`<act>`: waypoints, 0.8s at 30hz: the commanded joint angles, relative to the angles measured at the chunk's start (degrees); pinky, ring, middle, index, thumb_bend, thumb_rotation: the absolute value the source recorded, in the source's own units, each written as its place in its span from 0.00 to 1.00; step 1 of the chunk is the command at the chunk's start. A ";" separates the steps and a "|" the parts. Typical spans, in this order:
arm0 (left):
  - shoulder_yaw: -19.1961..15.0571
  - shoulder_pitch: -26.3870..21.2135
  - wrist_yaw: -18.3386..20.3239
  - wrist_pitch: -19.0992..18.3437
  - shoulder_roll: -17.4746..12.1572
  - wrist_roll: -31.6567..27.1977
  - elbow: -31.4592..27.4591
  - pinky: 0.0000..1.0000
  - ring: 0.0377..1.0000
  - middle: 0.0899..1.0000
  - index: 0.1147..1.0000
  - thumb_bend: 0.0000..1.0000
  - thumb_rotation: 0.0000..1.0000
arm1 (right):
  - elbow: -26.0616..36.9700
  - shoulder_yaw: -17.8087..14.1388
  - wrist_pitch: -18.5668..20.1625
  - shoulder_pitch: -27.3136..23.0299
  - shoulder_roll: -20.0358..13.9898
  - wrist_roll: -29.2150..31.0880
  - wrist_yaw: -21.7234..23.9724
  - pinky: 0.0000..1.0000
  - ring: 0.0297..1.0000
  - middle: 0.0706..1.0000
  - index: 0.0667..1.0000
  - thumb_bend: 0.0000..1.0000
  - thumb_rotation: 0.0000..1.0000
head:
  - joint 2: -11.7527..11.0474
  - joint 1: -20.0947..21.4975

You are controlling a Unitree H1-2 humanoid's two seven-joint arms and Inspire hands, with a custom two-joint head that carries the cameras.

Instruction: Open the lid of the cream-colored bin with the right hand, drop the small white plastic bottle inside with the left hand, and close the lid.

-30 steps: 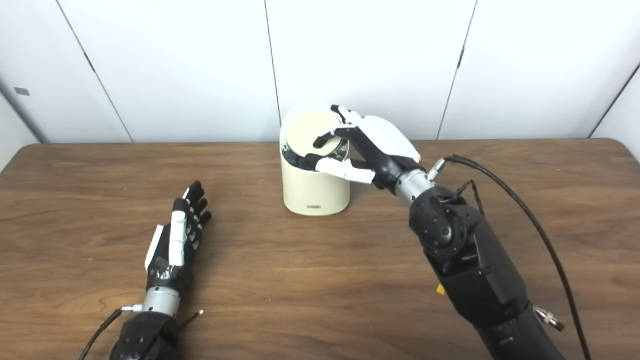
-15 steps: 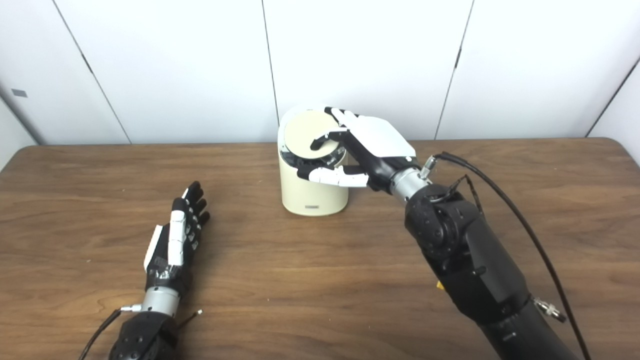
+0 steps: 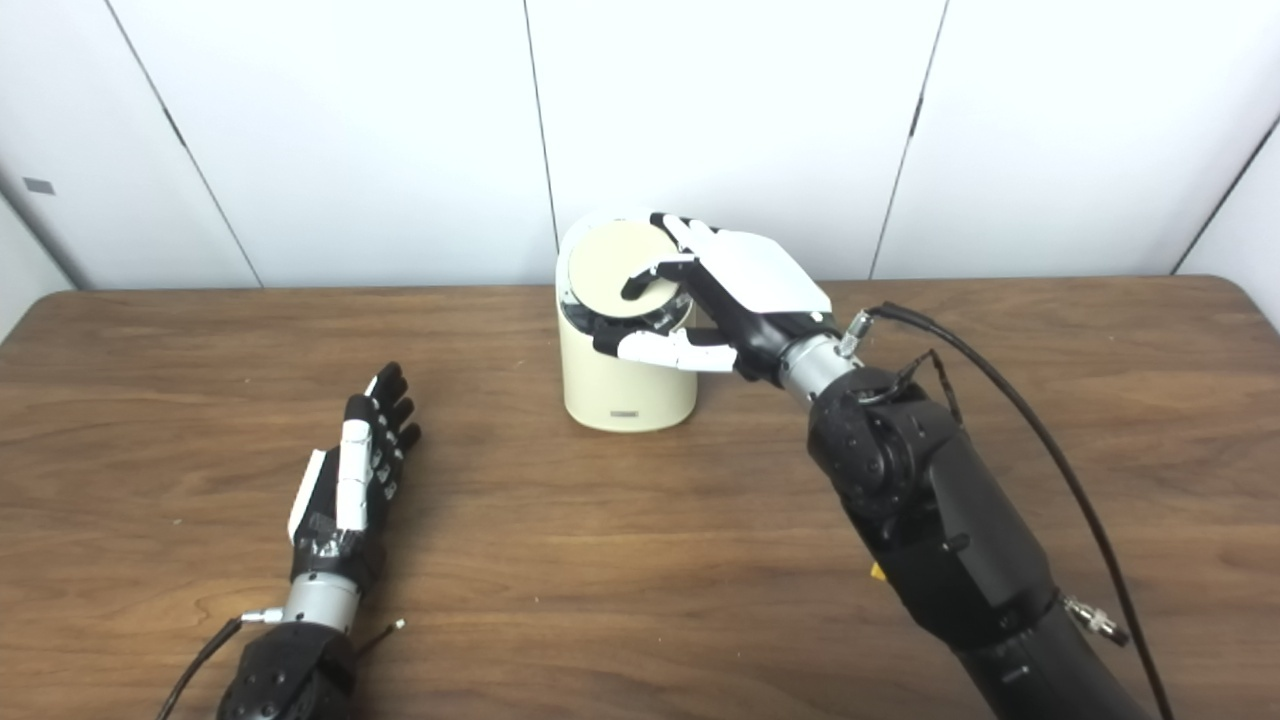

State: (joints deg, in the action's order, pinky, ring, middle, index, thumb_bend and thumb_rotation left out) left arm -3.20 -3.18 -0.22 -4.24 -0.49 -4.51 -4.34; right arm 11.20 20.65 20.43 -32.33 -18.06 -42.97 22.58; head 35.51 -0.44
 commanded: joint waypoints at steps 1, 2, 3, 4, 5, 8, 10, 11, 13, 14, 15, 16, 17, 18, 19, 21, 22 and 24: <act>0.59 -0.33 0.31 0.43 -0.34 0.78 -1.19 0.98 1.00 1.00 1.00 0.65 1.00 | 1.69 -2.02 1.11 -1.66 0.62 0.73 -0.10 1.00 1.00 1.00 0.76 0.59 0.98 | 0.05 -0.08; 0.76 -0.25 0.57 0.52 -0.48 0.73 -1.15 0.98 1.00 1.00 1.00 0.64 1.00 | 2.04 -2.77 1.12 -1.82 0.91 1.31 -0.39 1.00 1.00 1.00 0.77 0.59 0.99 | 0.05 -0.04; 0.91 -0.21 0.81 0.64 -0.59 0.62 -1.06 0.98 1.00 1.00 1.00 0.63 1.00 | 2.42 -3.53 1.20 -2.08 1.17 1.92 -0.62 1.00 1.00 1.00 0.77 0.59 0.98 | -0.01 -0.02; 1.05 -0.18 0.99 0.67 -0.70 0.52 -1.00 0.98 1.00 1.00 1.00 0.62 1.00 | 2.99 -4.23 1.58 -2.39 1.36 2.34 -0.56 1.00 1.00 1.00 0.77 0.59 0.98 | -0.01 -0.02; 1.12 -0.16 1.07 0.59 -0.77 0.46 -0.98 0.99 1.00 1.00 1.00 0.62 1.00 | 3.48 -4.74 1.94 -2.67 1.49 2.56 -0.46 1.00 1.00 1.00 0.78 0.59 0.98 | 0.00 -0.02; 1.27 -0.11 1.04 0.08 -0.96 0.53 -1.11 0.99 1.00 1.00 1.00 0.61 1.00 | 4.84 -6.38 1.94 -3.04 1.70 3.30 -0.97 1.00 1.00 1.00 0.78 0.58 0.98 | -0.01 -0.02; 1.11 -0.13 0.82 -0.10 -0.81 0.23 -1.12 0.99 1.00 1.00 1.00 0.60 1.00 | 5.20 -7.61 1.39 -2.74 1.76 4.15 -1.75 1.00 1.00 1.00 0.79 0.59 0.98 | -0.08 -0.12; 1.01 -0.16 0.71 -0.18 -0.70 0.07 -1.12 0.98 1.00 1.00 1.00 0.60 1.00 | 5.36 -8.15 1.25 -2.50 1.73 4.59 -2.01 1.00 1.00 1.00 0.80 0.59 0.99 | -0.08 -0.12; 0.90 -0.26 0.72 -0.22 -0.64 -0.20 -1.00 0.99 1.00 1.00 1.00 0.61 1.00 | 5.60 -9.03 1.48 -2.03 1.82 5.38 -2.14 1.00 1.00 1.00 0.82 0.58 0.97 | -0.13 0.00; 0.88 -0.33 0.77 -0.17 -0.67 -0.25 -0.90 0.99 1.00 1.00 1.00 0.61 1.00 | 5.75 -9.46 1.79 -1.52 1.86 5.66 -2.23 1.00 1.00 1.00 0.82 0.57 0.96 | -0.09 0.04; 0.86 -0.38 0.80 -0.22 -0.70 -0.31 -0.88 1.00 1.00 1.00 1.00 0.62 1.00 | 5.90 -9.79 2.08 -0.96 1.86 5.79 -2.32 1.00 1.00 0.99 0.82 0.56 0.95 | -0.13 0.05; 0.84 -0.39 0.76 -0.23 -0.71 -0.27 -0.92 1.00 1.00 1.00 1.00 0.62 1.00 | 5.95 -10.14 2.09 -0.07 1.75 5.95 -2.55 1.00 1.00 0.99 0.82 0.56 0.96 | -0.09 0.13; 0.81 -0.38 0.69 -0.26 -0.77 -0.17 -0.97 0.99 1.00 1.00 1.00 0.62 1.00 | 6.13 -10.47 2.23 1.03 1.54 6.01 -2.66 1.00 1.00 0.99 0.82 0.56 0.97 | -0.18 0.12; 0.76 -0.38 0.68 -0.26 -0.88 -0.12 -0.99 0.98 1.00 1.00 1.00 0.63 1.00 | 6.34 -10.77 2.39 2.02 1.38 6.07 -2.69 1.00 1.00 0.99 0.83 0.56 0.97 | -0.09 0.12; 0.63 -0.39 0.63 -0.31 -0.97 -0.15 -1.09 0.98 1.00 1.00 1.00 0.63 1.00 | 6.57 -11.10 2.64 3.16 1.11 6.18 -2.62 1.00 1.00 0.98 0.83 0.55 0.98 | 0.00 0.21; 0.28 -0.39 0.52 -0.73 -1.11 -0.35 -1.57 0.98 1.00 1.00 1.00 0.64 1.00 | 7.32 -11.89 4.45 5.10 1.04 6.55 -1.99 1.00 1.00 0.99 0.86 0.54 1.00 | 0.01 0.24; 0.00 -0.34 0.44 -1.12 -1.18 -0.51 -2.01 0.98 1.00 1.00 1.00 0.64 1.00 | 7.66 -12.61 5.25 6.39 1.24 7.32 -1.93 1.00 1.00 1.00 0.87 0.54 1.00 | 0.23 0.33; -0.48 -0.25 0.58 -1.46 -1.57 -0.80 -2.48 0.99 1.00 1.00 1.00 0.62 1.00 | 7.97 -13.92 5.75 8.62 1.57 9.12 -2.34 1.00 1.00 1.00 0.92 0.54 0.99 | 0.24 0.51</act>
State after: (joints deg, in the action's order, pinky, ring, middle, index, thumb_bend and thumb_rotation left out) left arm -3.32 -3.12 0.32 -5.35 -1.44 -5.00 -4.98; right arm 16.43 8.01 25.87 -22.25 -16.37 -34.93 21.20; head 35.68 0.09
